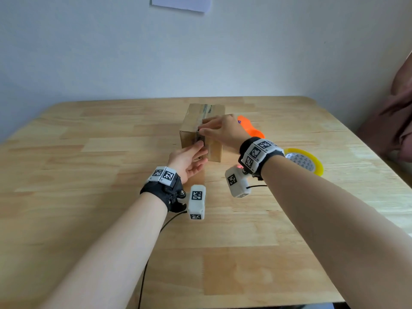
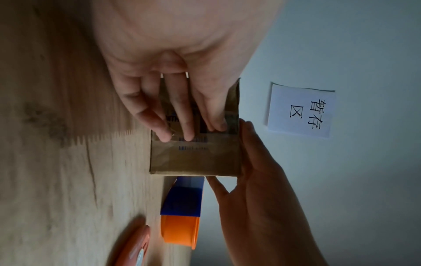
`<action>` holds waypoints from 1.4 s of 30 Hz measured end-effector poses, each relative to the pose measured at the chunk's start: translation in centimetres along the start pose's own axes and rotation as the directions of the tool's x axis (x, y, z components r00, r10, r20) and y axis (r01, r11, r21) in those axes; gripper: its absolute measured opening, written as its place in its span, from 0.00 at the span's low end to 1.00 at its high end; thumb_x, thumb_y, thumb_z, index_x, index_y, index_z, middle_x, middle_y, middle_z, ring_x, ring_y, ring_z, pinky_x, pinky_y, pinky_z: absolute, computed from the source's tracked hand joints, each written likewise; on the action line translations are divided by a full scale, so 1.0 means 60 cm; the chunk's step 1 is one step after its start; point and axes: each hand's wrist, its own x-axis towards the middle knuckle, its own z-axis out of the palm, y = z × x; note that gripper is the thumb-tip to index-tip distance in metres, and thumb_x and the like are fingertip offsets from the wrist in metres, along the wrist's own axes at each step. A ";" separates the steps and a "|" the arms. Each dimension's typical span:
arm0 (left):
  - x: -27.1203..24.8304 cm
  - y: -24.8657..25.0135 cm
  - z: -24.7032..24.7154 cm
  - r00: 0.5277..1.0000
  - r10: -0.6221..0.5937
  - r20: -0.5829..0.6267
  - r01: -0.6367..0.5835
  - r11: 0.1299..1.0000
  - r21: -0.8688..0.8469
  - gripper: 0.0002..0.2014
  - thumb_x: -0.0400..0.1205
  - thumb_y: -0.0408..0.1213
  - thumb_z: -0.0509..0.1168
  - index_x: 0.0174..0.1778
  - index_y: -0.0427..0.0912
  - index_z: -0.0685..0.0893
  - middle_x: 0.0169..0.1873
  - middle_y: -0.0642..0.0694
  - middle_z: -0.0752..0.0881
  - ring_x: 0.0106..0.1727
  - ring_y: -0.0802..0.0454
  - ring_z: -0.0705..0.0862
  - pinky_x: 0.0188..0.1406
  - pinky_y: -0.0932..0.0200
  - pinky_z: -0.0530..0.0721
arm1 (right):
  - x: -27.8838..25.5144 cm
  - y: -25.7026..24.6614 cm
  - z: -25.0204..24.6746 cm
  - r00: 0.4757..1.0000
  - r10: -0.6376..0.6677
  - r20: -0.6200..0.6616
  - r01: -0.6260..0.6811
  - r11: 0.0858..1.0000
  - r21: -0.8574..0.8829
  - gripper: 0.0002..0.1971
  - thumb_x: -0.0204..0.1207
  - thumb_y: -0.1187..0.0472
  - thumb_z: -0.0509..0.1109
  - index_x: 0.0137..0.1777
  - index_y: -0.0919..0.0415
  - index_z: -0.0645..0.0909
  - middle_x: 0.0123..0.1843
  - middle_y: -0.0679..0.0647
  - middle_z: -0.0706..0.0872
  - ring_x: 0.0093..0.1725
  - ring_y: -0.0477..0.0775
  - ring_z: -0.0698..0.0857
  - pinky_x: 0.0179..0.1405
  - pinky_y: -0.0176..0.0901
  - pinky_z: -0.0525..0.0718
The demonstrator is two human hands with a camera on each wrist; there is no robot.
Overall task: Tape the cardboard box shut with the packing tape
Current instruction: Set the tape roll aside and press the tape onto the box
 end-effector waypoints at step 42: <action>0.015 0.060 -0.006 0.961 0.154 -0.230 -0.118 0.979 0.164 0.15 0.78 0.55 0.75 0.49 0.48 0.86 0.53 0.45 0.94 0.60 0.46 0.92 0.61 0.40 0.91 | 0.012 0.017 0.031 0.983 -0.168 -0.076 0.119 0.893 -0.435 0.34 0.55 0.44 0.89 0.55 0.53 0.75 0.64 0.50 0.77 0.67 0.61 0.70 0.44 0.56 0.86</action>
